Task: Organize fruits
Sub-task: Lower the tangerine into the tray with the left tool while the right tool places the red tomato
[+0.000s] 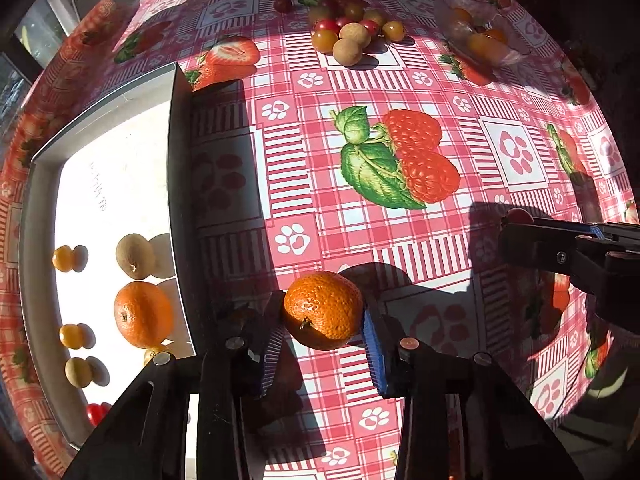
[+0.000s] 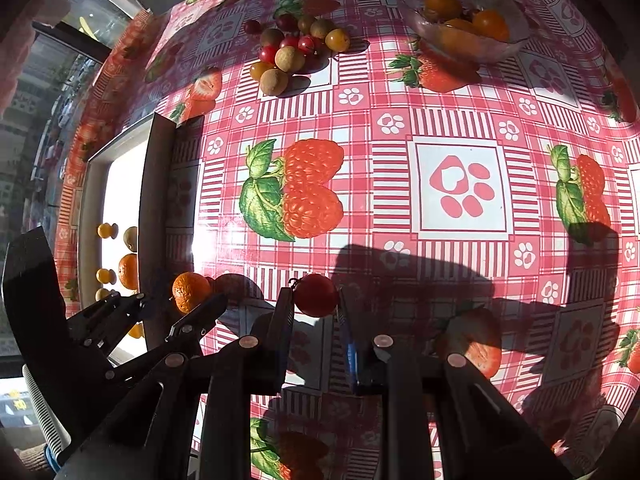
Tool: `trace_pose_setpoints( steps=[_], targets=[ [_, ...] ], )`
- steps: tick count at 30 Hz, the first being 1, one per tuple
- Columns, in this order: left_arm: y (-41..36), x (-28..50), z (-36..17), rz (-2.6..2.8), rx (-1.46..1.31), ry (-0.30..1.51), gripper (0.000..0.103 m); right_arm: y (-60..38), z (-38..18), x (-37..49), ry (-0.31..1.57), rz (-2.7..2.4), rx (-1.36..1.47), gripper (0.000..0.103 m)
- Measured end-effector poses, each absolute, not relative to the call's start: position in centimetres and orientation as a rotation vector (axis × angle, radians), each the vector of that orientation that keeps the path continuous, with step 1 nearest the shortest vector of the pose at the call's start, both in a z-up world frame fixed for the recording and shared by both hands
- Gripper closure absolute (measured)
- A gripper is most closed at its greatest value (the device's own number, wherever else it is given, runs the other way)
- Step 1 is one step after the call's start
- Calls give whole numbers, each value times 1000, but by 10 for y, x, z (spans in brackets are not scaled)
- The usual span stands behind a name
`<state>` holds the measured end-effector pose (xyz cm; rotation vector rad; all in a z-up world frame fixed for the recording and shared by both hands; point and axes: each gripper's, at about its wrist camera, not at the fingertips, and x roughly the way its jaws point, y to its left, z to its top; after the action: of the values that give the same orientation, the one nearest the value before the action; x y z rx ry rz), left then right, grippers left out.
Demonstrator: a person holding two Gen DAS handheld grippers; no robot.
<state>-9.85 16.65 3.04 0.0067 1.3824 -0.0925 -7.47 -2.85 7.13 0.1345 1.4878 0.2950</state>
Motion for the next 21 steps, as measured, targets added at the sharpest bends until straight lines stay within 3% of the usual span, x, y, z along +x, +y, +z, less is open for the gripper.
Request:
trace_pose_setpoints(
  steps=[21],
  targets=[
    [274,-94,93,25,-92,1247,65,73,105,-48,1429,435,31,79]
  ],
)
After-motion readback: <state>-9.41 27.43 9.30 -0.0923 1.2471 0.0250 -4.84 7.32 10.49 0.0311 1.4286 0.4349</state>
